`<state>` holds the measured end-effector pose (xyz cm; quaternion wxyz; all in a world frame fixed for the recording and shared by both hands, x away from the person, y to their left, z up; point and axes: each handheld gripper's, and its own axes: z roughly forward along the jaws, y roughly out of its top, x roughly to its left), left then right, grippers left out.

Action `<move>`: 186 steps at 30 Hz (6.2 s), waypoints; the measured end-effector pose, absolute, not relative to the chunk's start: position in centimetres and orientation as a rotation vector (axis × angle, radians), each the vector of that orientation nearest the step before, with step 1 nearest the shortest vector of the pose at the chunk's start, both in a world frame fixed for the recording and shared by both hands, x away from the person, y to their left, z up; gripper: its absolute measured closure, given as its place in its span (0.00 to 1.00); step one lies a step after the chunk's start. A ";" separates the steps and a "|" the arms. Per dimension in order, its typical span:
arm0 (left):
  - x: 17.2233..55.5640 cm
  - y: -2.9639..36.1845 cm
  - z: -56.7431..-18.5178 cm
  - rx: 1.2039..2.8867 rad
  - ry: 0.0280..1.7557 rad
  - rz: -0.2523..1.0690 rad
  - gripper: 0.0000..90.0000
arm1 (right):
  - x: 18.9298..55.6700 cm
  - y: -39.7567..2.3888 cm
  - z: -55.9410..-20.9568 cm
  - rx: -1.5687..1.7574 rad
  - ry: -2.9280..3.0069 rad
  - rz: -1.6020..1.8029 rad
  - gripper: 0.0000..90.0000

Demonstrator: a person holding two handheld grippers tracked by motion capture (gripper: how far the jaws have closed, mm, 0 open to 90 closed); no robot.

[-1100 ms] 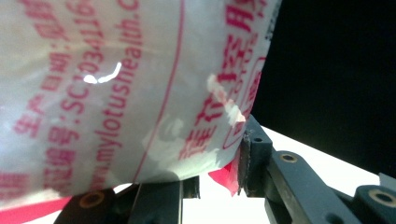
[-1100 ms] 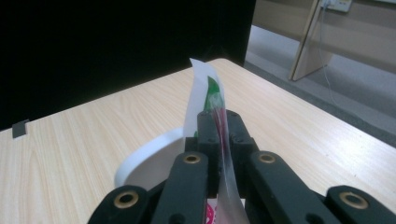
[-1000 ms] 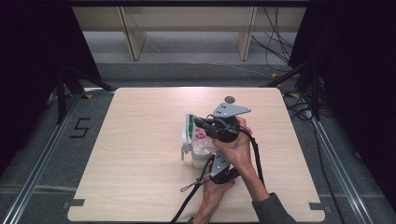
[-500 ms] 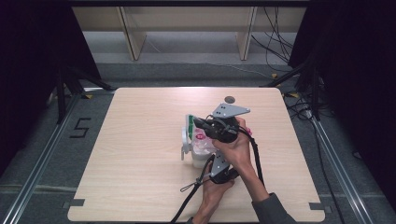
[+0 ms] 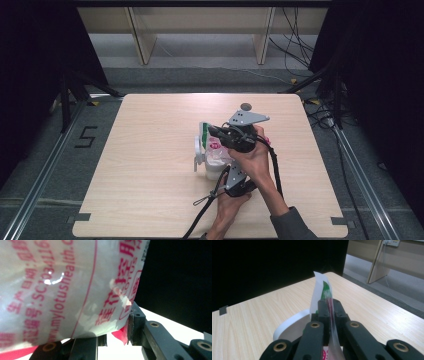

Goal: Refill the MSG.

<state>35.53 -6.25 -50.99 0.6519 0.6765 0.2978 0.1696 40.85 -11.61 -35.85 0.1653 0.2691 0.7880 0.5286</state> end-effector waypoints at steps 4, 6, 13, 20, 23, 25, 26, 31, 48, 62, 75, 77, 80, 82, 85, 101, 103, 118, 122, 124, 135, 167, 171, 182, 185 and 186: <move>35.5 -6.3 -51.0 1.540 0.677 0.386 0.81 | 40.9 -11.8 -35.8 0.753 2.253 1.507 0.99; 35.5 -6.3 -51.1 1.541 0.678 0.385 0.81 | 41.0 -12.0 -35.8 0.737 2.227 1.504 0.99; 35.4 -6.3 -51.0 1.525 0.681 0.390 0.81 | 40.9 -11.5 -36.0 0.754 2.252 1.490 0.99; 35.4 -6.4 -51.0 1.532 0.677 0.385 0.81 | 40.9 -11.7 -36.0 0.781 2.247 1.496 0.99; 35.3 -6.4 -50.8 1.534 0.670 0.388 0.81 | 40.7 -11.6 -35.6 0.754 2.231 1.493 0.99; 35.4 -6.3 -51.0 1.540 0.675 0.391 0.81 | 40.8 -11.6 -35.8 0.766 2.216 1.493 0.99; 35.4 -6.4 -51.0 1.536 0.676 0.388 0.81 | 41.0 -11.7 -35.9 0.746 2.215 1.491 0.99; 35.4 -6.4 -51.0 1.546 0.672 0.394 0.81 | 41.0 -12.0 -35.8 0.759 2.244 1.521 0.99; 35.3 -6.6 -51.4 1.580 0.650 0.397 0.81 | 40.2 -13.4 -35.1 0.743 2.237 1.501 0.99; 35.3 -6.7 -51.8 1.590 0.668 0.407 0.80 | 39.1 -14.8 -34.3 0.757 2.240 1.483 1.00; 35.1 -6.7 -51.9 1.617 0.672 0.405 0.77 | 37.7 -18.4 -33.3 0.758 2.159 1.530 1.00; 35.1 -6.7 -51.9 1.622 0.671 0.408 0.77 | 37.6 -19.0 -33.2 0.765 2.145 1.530 1.00; 34.9 -6.6 -51.7 1.657 0.674 0.429 0.76 | 37.6 -19.7 -33.2 0.782 2.124 1.565 1.00; 35.0 -6.6 -51.7 1.669 0.677 0.441 0.74 | 37.5 -20.1 -33.2 0.783 2.116 1.573 1.00; 34.9 -6.4 -51.7 1.697 0.687 0.445 0.73 | 37.1 -20.4 -33.3 0.814 2.114 1.574 1.00; 35.0 -5.9 -51.7 1.717 0.726 0.442 0.54 | 36.7 -22.6 -34.1 0.870 2.069 1.661 1.00; 34.8 -5.9 -51.8 1.722 0.723 0.443 0.52 | 36.6 -22.8 -34.0 0.880 2.061 1.668 1.00; 32.9 -3.9 -51.0 1.694 0.731 0.411 0.48 | 36.9 -24.0 -34.9 0.906 2.016 1.662 1.00; 32.5 -3.2 -50.8 1.700 0.728 0.409 0.47 | 37.0 -24.0 -35.6 0.946 2.035 1.643 1.00; 32.3 -2.9 -50.9 1.700 0.723 0.402 0.47 | 37.2 -24.1 -36.1 0.960 2.037 1.640 1.00; 31.6 -1.5 -51.1 1.692 0.731 0.399 0.47 | 36.6 -26.3 -38.0 1.077 2.046 1.600 1.00; 31.8 -1.4 -51.5 1.708 0.738 0.399 0.47 | 36.8 -29.5 -40.8 1.134 2.012 1.391 1.00; 31.9 -1.4 -51.5 1.707 0.738 0.399 0.48 | 37.3 -29.7 -41.4 1.148 2.005 1.373 1.00; 31.8 -1.2 -51.5 1.714 0.735 0.393 0.48 | 37.9 -30.3 -42.8 1.209 2.005 1.312 1.00; 31.8 -1.2 -51.5 1.713 0.741 0.390 0.48 | 37.9 -30.4 -43.3 1.251 2.006 1.267 1.00; 31.8 -1.2 -51.6 1.713 0.743 0.388 0.47 | 38.0 -30.5 -43.5 1.248 1.999 1.268 1.00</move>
